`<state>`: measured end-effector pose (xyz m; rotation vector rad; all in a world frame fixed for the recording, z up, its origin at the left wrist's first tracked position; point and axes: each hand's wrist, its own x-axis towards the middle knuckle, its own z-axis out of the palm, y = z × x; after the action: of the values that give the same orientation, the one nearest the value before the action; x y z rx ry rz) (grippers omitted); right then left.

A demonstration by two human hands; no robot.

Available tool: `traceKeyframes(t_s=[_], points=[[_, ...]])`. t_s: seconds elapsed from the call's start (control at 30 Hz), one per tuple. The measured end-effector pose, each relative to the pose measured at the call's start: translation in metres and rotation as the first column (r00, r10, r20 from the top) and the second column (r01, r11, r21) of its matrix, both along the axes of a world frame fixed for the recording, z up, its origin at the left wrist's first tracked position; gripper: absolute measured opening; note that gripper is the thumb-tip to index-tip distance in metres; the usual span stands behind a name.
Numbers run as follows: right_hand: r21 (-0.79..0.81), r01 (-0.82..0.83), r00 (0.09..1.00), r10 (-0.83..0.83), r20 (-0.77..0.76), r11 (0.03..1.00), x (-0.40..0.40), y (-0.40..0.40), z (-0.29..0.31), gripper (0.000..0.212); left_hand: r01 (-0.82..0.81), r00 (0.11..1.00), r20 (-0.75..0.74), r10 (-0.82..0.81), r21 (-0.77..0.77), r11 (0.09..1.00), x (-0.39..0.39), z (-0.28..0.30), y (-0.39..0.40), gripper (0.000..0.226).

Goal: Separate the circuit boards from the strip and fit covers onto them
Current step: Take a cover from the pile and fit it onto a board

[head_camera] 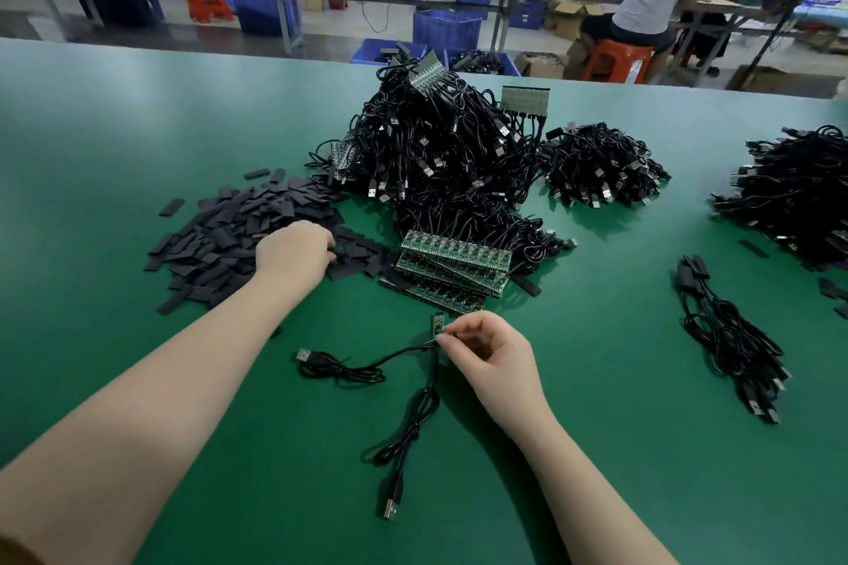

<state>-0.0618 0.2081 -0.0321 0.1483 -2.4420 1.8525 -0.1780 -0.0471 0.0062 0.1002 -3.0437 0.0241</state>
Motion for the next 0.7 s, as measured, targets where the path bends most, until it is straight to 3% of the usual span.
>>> traceKeyframes(t_s=[0.13,0.2,0.27,0.43,0.6,0.7], points=[[-0.017,0.013,1.000,-0.012,0.008,1.000,-0.001,0.000,0.000,0.016,0.016,0.984,-0.178,0.026,0.229,0.973,0.009,0.000,-0.002,0.023],[-0.002,0.027,1.000,-0.027,0.011,1.000,-0.001,0.000,-0.001,0.014,0.089,0.932,-0.357,0.061,0.389,0.917,0.020,0.000,0.003,0.023],[0.009,0.037,0.999,-0.037,0.009,0.999,-0.001,0.000,-0.002,0.014,0.165,0.881,-0.467,0.074,0.450,0.878,0.031,-0.001,0.011,0.023],[0.020,0.033,0.999,-0.032,-0.005,0.999,0.000,-0.001,-0.002,0.014,0.178,0.900,-0.435,0.000,0.369,0.912,0.038,-0.014,0.015,0.026],[-0.014,0.024,1.000,-0.024,0.000,1.000,0.001,-0.001,-0.001,0.015,0.019,0.913,-0.394,0.103,0.296,0.955,0.028,-0.017,-0.006,0.037],[-0.015,0.020,1.000,-0.020,0.003,1.000,0.000,0.000,0.000,0.014,0.139,0.953,-0.297,-0.061,0.251,0.958,0.024,-0.020,-0.006,0.023]])
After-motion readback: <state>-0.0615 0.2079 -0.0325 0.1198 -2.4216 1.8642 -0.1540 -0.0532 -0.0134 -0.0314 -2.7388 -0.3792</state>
